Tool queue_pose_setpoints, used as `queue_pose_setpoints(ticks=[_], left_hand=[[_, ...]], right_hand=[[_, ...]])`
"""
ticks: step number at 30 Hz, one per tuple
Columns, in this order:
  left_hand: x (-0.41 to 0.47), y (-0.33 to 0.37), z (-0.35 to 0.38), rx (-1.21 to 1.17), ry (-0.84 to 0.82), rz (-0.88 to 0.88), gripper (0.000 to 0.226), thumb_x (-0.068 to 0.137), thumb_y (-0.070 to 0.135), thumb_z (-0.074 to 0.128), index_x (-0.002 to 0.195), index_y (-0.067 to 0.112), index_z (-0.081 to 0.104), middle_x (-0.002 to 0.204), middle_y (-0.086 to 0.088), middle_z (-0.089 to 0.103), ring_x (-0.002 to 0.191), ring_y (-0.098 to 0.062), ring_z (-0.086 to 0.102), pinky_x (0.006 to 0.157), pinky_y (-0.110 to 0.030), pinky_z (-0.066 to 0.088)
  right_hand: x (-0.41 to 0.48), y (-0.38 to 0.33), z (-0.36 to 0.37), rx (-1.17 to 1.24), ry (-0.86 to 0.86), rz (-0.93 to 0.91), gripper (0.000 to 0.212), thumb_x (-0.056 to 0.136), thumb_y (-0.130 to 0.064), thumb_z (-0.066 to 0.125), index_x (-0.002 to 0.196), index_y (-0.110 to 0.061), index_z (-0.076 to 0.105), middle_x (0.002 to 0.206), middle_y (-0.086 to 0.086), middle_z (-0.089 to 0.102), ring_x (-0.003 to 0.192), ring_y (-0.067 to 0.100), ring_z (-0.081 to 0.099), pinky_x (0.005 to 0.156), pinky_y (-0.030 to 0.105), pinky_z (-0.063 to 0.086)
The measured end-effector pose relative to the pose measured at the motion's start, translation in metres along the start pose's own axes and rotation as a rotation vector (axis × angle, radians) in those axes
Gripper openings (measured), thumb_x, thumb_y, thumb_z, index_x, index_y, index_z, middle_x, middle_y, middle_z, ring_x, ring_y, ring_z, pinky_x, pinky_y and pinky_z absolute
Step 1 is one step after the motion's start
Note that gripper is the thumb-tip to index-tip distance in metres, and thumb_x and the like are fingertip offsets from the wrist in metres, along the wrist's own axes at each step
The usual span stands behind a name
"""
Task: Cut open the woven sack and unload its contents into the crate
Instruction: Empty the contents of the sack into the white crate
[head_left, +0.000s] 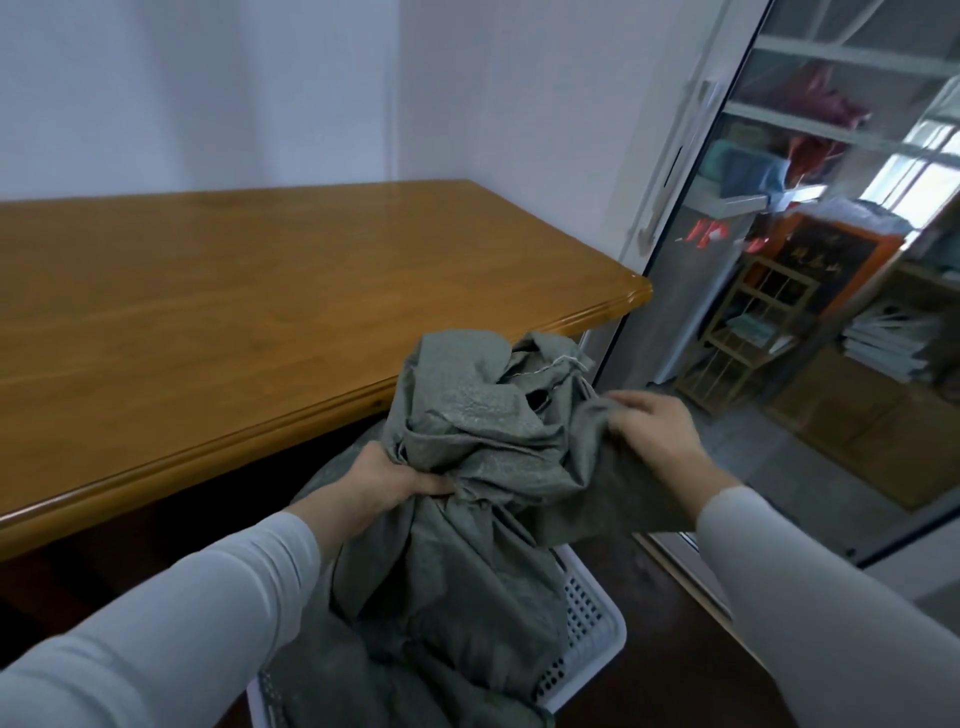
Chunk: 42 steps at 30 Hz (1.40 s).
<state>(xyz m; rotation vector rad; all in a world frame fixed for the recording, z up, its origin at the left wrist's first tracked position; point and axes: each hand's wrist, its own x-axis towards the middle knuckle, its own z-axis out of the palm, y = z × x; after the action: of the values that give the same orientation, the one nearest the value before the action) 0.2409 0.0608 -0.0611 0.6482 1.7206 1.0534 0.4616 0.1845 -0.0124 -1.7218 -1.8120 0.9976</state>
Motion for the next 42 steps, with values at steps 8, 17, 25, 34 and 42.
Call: queue_pose_setpoints(ticks=[8, 17, 25, 34, 42], left_hand=[[-0.017, 0.009, -0.009, 0.028, -0.001, 0.008, 0.076, 0.059, 0.022, 0.090, 0.126, 0.012, 0.056, 0.124, -0.004, 0.062, 0.111, -0.027, 0.059, 0.093, -0.038, 0.049], [-0.019, 0.020, -0.009, -0.040, 0.049, -0.046, 0.040, 0.086, 0.023, 0.068, 0.122, 0.011, 0.055, 0.093, -0.004, 0.060, 0.076, -0.020, 0.057, 0.079, -0.036, 0.045], [-0.012, 0.016, 0.002, 0.064, 0.084, 0.001, 0.053, 0.076, 0.014, 0.079, 0.122, 0.006, 0.055, 0.111, -0.009, 0.061, 0.098, -0.028, 0.057, 0.087, -0.036, 0.048], [-0.010, 0.057, -0.010, 0.191, -0.058, -0.152, 0.131, 0.045, 0.049, 0.090, 0.149, 0.015, 0.019, 0.153, -0.009, 0.030, 0.138, -0.033, 0.033, 0.112, -0.049, 0.033], [-0.019, 0.105, 0.018, 0.576, -0.267, 0.298, 0.127, 0.066, 0.017, 0.085, 0.152, 0.028, -0.009, 0.153, -0.003, 0.030, 0.142, -0.023, 0.030, 0.111, -0.035, 0.030]], right_hand=[[-0.020, -0.068, -0.026, 0.079, 0.305, -0.379, 0.037, 0.087, 0.003, 0.048, 0.113, -0.014, 0.069, 0.117, 0.006, 0.065, 0.112, 0.018, 0.057, 0.101, 0.020, 0.038], [-0.010, -0.090, -0.049, -0.023, 0.582, -0.474, 0.034, 0.093, -0.020, 0.041, 0.118, -0.020, 0.064, 0.115, 0.010, 0.065, 0.111, 0.025, 0.057, 0.104, 0.036, 0.038], [0.005, -0.057, -0.076, -0.227, 0.431, -0.369, 0.037, 0.088, -0.007, 0.044, 0.110, -0.020, 0.070, 0.120, 0.007, 0.067, 0.115, 0.029, 0.058, 0.100, 0.033, 0.043], [-0.001, -0.100, -0.079, 0.579, 0.312, -0.232, 0.050, 0.068, 0.015, 0.031, 0.042, -0.017, 0.058, 0.060, 0.003, 0.057, 0.072, 0.021, 0.053, 0.063, 0.026, 0.044], [-0.039, -0.123, -0.081, 1.201, -0.311, -0.299, 0.025, 0.050, -0.001, 0.031, 0.035, -0.011, 0.048, 0.039, 0.010, 0.042, 0.056, 0.023, 0.047, 0.065, 0.029, 0.044]])
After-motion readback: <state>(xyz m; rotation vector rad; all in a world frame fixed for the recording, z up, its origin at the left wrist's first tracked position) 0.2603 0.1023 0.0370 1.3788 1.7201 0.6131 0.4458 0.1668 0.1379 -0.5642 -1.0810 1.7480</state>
